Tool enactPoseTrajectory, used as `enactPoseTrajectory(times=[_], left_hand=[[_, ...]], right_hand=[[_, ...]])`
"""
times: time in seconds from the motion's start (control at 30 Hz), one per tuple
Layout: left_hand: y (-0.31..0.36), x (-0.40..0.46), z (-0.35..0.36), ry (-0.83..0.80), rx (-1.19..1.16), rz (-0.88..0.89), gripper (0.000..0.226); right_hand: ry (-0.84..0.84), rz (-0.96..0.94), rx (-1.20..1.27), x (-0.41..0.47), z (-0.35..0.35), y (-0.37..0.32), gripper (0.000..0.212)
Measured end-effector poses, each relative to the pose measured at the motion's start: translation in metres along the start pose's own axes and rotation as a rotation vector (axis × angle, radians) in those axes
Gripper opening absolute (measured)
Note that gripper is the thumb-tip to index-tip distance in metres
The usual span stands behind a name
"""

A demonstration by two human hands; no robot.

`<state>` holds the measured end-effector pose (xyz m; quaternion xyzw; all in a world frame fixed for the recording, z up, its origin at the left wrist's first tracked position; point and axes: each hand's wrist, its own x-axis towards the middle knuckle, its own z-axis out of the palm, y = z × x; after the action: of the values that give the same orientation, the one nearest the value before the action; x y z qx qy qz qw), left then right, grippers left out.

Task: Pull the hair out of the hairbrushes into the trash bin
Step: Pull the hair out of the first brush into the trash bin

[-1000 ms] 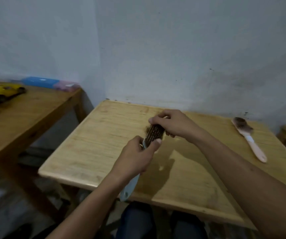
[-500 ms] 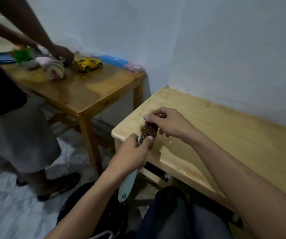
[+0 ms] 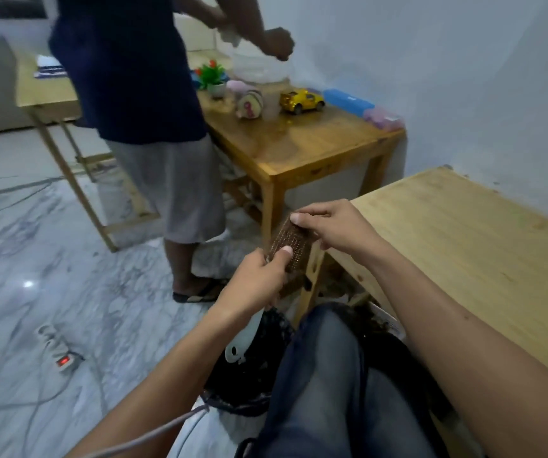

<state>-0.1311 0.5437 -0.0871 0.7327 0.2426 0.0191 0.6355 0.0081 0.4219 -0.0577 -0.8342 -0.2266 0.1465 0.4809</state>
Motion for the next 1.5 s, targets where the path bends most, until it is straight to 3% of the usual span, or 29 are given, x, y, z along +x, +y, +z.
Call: enactPoseTrajectory(times=[0.2, 0.33, 0.47, 0.77, 1.13, 1.33, 1.5], left_hand=[[-0.018, -0.013, -0.021, 0.106, 0.023, -0.01, 0.036], [-0.029, -0.017, -0.028, 0.16, 0.055, -0.021, 0.036], [-0.053, -0.02, -0.035, 0.211, 0.061, -0.034, 0.037], [-0.139, -0.023, -0.04, 0.261, 0.076, -0.16, 0.039], [-0.197, -0.027, -0.054, 0.353, 0.292, -0.231, 0.046], [-0.198, -0.03, -0.055, 0.359, 0.38, -0.217, 0.049], [-0.189, -0.028, -0.059, 0.399, 0.35, -0.214, 0.049]], right_hand=[[-0.061, -0.057, 0.011, 0.006, 0.04, 0.003, 0.028], [-0.046, -0.058, 0.045, 0.006, 0.055, 0.011, 0.043], [-0.173, -0.053, 0.177, 0.001, 0.071, 0.02, 0.032], [-0.27, 0.081, 0.094, -0.005, 0.143, 0.067, 0.02], [-0.107, 0.389, 0.264, 0.01, 0.163, 0.093, 0.011], [0.043, 0.412, 0.279, 0.014, 0.153, 0.094, 0.012], [-0.142, 0.446, 0.327, 0.01, 0.152, 0.091, 0.03]])
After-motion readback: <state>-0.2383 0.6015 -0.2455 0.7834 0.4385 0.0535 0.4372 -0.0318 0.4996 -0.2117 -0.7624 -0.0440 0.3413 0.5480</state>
